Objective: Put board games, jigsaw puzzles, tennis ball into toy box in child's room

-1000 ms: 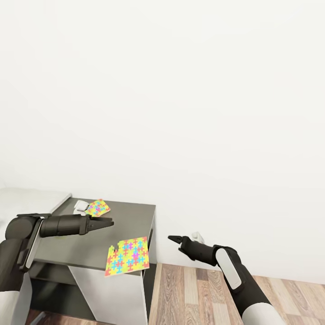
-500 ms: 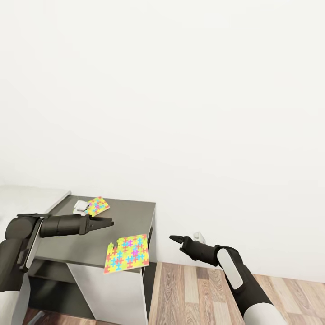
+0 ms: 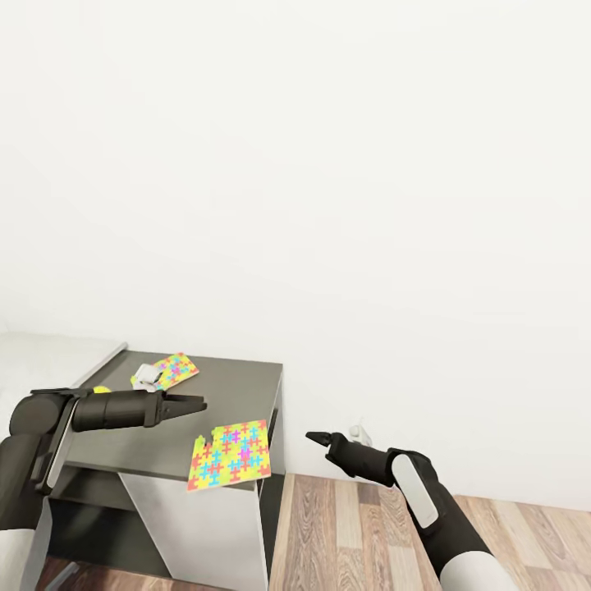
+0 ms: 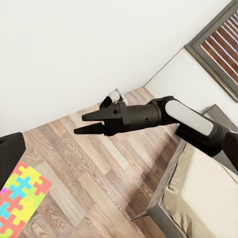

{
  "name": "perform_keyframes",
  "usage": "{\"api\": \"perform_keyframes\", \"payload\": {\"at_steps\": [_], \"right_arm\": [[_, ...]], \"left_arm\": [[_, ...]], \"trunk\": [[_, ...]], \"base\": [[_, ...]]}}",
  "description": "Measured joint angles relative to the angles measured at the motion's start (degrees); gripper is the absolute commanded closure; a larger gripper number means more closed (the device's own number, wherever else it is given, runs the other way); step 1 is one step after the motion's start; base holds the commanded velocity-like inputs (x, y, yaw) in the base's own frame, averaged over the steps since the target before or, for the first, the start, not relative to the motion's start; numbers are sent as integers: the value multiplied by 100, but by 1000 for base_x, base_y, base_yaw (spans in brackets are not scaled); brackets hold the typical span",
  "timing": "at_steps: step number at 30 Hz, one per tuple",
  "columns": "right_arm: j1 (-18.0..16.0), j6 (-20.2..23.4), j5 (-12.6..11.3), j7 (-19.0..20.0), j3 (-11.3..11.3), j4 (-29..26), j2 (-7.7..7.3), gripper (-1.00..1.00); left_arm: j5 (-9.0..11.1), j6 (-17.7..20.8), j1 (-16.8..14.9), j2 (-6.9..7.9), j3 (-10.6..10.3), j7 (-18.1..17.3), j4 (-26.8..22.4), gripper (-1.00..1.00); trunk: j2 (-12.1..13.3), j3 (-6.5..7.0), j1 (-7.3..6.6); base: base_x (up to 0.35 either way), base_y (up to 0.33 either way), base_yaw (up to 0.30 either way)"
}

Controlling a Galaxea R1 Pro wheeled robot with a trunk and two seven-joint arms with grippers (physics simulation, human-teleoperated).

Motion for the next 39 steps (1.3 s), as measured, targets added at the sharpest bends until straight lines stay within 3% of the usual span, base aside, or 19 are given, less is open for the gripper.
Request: {"api": "perform_keyframes", "payload": {"at_steps": [12,16,19,23,28,36,39], "right_arm": [[-60,79,-61,102,16,390,0,-100],[-210,95,-73,435,15,764,-2,-100],[-335,95,-46,1134,17,1121,3,-100],[-406,84,-3,1737,26,1279,1,-100],[-437,85,5,2020,26,1346,-9,-100],[-447,86,2,2112,22,1367,-2,-100],[-448,86,4,2108,22,1369,-1,-100]], "left_arm": [[0,0,0,0,0,0,0,-100],[1,0,0,0,2,0,0,-100],[1,0,0,0,3,0,-1,-100],[1,0,0,0,3,0,0,-100],[1,0,0,0,4,0,0,-100],[1,0,0,0,4,0,0,-100],[-1,0,0,0,4,0,0,-100]], "trunk": [[-281,-126,154],[-403,-180,220],[-403,-180,220],[-403,-180,220],[-403,-180,220],[-403,-180,220],[-522,-234,286]], "base": [[0,0,0],[0,0,0],[0,0,0],[0,0,0],[0,0,0],[0,0,0],[0,0,0]]}}
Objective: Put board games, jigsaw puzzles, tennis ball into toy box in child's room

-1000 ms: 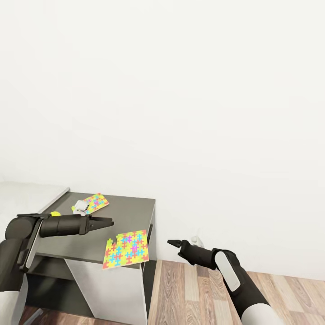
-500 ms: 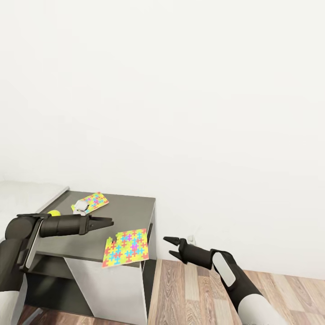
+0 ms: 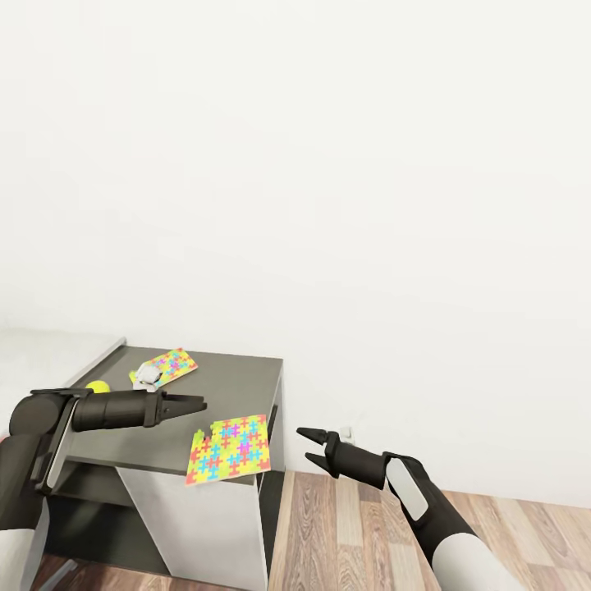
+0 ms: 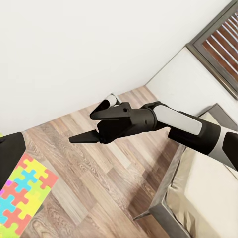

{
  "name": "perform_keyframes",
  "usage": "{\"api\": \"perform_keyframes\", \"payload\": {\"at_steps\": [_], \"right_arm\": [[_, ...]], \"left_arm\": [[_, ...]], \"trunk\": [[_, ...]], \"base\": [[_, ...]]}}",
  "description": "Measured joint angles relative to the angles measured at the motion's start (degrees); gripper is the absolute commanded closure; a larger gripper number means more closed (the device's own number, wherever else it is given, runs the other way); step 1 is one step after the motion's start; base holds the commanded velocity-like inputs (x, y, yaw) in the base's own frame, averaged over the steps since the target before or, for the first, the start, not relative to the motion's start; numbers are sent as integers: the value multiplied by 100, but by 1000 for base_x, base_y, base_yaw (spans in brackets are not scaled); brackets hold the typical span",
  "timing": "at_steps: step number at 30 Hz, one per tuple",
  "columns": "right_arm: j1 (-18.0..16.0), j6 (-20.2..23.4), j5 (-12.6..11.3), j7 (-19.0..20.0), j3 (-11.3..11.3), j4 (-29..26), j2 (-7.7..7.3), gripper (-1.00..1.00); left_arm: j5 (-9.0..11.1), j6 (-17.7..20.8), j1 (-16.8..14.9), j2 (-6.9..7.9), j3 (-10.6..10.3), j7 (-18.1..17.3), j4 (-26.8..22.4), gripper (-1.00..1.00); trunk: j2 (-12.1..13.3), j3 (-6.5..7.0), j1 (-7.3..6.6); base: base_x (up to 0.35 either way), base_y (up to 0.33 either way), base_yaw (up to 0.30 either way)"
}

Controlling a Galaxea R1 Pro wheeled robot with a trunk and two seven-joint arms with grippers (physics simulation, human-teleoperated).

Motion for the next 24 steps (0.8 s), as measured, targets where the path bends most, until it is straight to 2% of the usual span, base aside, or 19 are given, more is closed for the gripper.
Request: {"api": "perform_keyframes", "payload": {"at_steps": [13,24], "right_arm": [[-1,7,-2,22,0,5,2,-100],[-1,145,-5,-1,0,11,-17,-100]], "left_arm": [[2,0,0,0,-7,0,0,-100],[2,-9,0,-5,-12,0,0,-100]], "trunk": [[-42,-18,23],[-42,-18,23]], "base": [[0,0,0],[0,78,0]]}}
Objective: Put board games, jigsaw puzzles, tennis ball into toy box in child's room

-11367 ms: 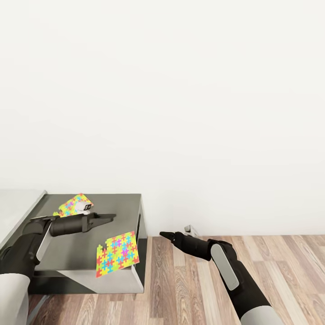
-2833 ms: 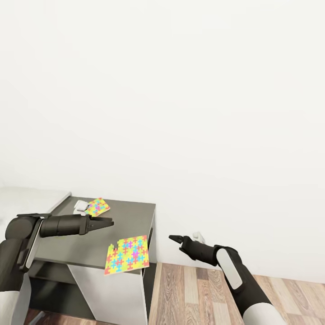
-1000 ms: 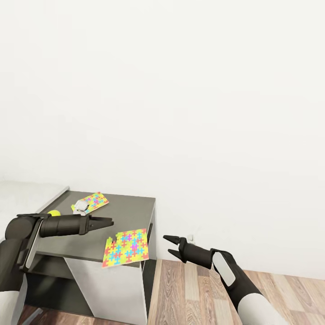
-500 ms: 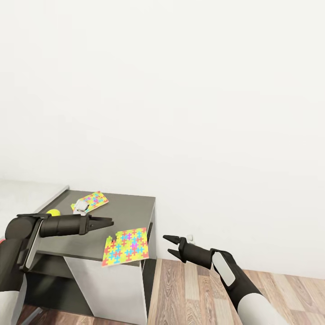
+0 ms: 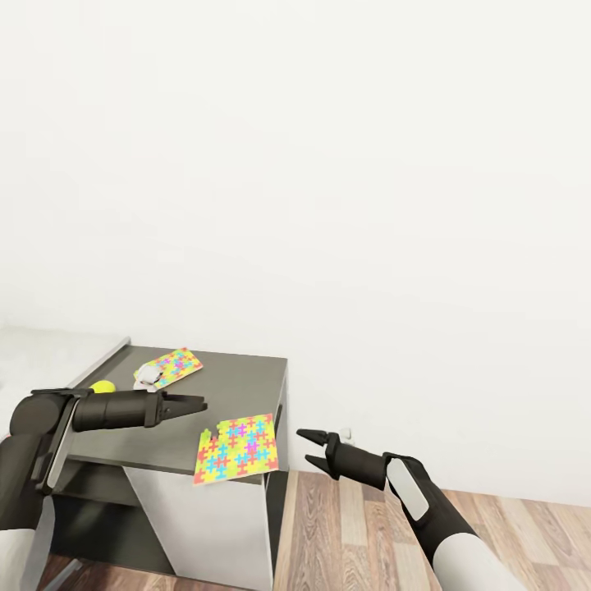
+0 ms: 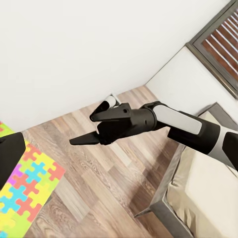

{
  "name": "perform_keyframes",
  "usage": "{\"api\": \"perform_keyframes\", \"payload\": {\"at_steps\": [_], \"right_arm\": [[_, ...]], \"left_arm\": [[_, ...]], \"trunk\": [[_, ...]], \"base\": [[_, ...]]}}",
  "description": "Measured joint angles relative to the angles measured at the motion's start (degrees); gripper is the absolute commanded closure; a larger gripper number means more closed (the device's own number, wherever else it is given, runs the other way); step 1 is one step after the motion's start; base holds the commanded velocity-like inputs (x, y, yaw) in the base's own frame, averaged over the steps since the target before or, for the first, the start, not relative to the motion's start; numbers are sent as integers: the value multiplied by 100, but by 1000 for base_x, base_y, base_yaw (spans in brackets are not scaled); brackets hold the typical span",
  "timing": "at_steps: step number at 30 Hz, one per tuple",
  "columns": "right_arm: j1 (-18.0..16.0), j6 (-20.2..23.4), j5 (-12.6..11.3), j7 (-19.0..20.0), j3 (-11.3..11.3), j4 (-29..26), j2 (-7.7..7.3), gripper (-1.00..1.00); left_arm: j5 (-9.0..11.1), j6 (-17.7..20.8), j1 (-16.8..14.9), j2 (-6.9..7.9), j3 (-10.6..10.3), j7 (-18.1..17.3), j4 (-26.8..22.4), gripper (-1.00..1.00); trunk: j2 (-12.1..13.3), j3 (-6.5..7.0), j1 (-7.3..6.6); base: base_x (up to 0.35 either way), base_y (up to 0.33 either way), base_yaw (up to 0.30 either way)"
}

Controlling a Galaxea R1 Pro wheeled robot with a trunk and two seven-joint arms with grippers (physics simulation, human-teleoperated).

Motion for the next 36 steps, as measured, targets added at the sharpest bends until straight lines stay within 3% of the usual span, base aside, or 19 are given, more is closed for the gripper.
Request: {"api": "perform_keyframes", "payload": {"at_steps": [16,23,27,32,36], "right_arm": [[-8,93,7,-15,0,4,-13,-100],[-9,94,16,-18,0,12,1,-100],[-10,94,20,-17,0,15,12,-100],[-28,94,25,-15,0,16,23,-100],[-33,94,28,-15,0,17,25,-100]], "left_arm": [[0,0,1,-4,5,0,0,-100],[4,3,3,-12,-1,0,0,-100],[14,7,7,-179,-14,-1,-4,-100],[23,10,9,-584,-30,-2,-73,-100],[23,14,24,-753,-43,-2,-236,-100]], "trunk": [[0,0,0],[-279,-125,153],[-440,-197,241],[-640,-287,351],[-801,-359,439]], "base": [[0,57,0],[0,2,0],[0,0,0],[0,0,0],[0,0,0]]}}
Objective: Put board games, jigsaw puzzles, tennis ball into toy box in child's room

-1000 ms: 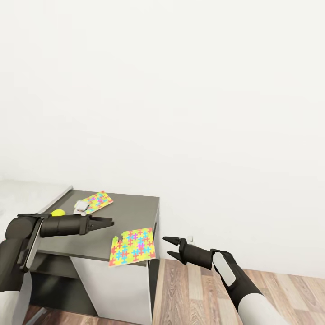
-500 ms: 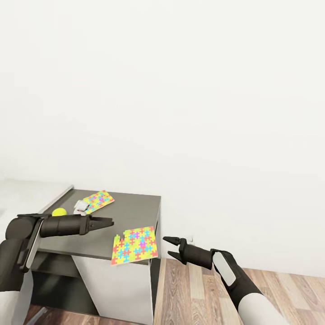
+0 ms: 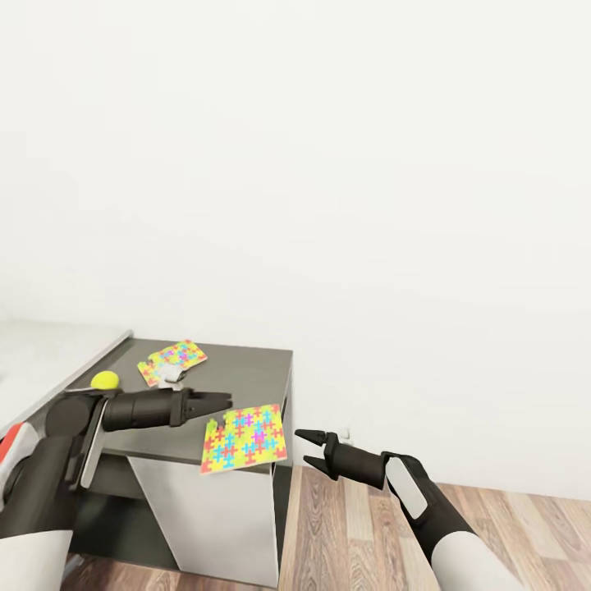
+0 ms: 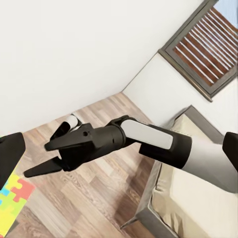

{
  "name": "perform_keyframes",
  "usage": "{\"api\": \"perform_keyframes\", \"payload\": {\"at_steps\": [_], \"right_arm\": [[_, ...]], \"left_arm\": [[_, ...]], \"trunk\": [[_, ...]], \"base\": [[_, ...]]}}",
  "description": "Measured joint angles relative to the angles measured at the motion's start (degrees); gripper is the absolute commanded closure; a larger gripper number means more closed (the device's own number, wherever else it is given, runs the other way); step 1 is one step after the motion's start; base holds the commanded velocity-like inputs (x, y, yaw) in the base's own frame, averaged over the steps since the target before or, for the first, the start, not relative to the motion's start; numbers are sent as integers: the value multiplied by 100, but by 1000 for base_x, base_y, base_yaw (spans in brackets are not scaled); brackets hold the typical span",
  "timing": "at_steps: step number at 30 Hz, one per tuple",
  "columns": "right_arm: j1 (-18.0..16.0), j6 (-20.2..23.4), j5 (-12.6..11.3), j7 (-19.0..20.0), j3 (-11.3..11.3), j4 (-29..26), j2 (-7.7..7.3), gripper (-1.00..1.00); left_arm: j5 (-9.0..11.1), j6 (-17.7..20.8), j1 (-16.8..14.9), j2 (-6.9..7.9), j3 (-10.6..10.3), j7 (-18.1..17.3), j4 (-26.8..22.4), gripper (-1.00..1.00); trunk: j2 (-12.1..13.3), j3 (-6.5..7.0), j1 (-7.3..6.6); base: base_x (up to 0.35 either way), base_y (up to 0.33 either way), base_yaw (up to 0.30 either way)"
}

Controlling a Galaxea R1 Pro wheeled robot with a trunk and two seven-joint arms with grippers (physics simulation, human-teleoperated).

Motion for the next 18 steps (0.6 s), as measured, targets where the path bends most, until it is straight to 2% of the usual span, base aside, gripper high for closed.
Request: {"api": "perform_keyframes", "payload": {"at_steps": [6,18], "right_arm": [[-2,1,-3,0,7,-1,12,-100],[-3,1,-4,7,9,0,10,-100]], "left_arm": [[10,0,29,-75,7,-1,-79,-100],[16,-5,95,-76,42,-1,-72,-100]], "trunk": [[-42,-18,23],[-42,-18,23]], "base": [[0,0,0],[0,0,0]]}}
